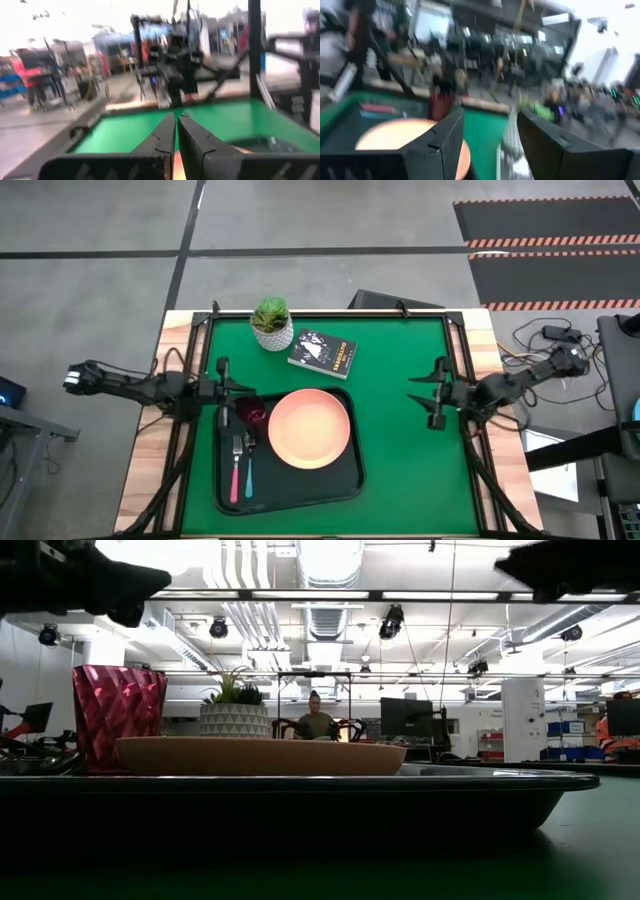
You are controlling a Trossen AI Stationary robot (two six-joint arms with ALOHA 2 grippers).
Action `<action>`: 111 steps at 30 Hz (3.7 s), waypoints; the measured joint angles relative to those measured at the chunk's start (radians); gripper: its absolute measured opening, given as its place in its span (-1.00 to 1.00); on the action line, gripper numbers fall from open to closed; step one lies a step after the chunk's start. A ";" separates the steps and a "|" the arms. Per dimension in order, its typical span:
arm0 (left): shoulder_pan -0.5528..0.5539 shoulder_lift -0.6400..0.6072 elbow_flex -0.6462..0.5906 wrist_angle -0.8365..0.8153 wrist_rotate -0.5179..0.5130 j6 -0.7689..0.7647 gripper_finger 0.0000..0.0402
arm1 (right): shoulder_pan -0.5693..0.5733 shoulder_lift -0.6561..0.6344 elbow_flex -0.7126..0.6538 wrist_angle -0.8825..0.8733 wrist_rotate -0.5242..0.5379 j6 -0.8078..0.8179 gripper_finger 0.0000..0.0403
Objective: Pick and place plate/cup/fork/spoon on tray
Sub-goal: Return to Home Position
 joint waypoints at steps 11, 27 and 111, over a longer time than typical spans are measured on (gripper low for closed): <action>0.004 -0.040 -0.124 0.184 -0.088 0.001 -1.00 | -0.275 -0.257 -0.023 -0.209 -0.332 0.018 -0.40; 0.003 0.002 -0.126 0.181 -0.093 0.001 -1.00 | -0.312 -0.281 -0.166 -0.224 -0.415 0.138 -0.78; 0.003 0.314 -0.127 0.183 -0.093 0.001 -1.00 | -0.312 -0.272 -0.161 -0.240 -0.415 0.187 -0.79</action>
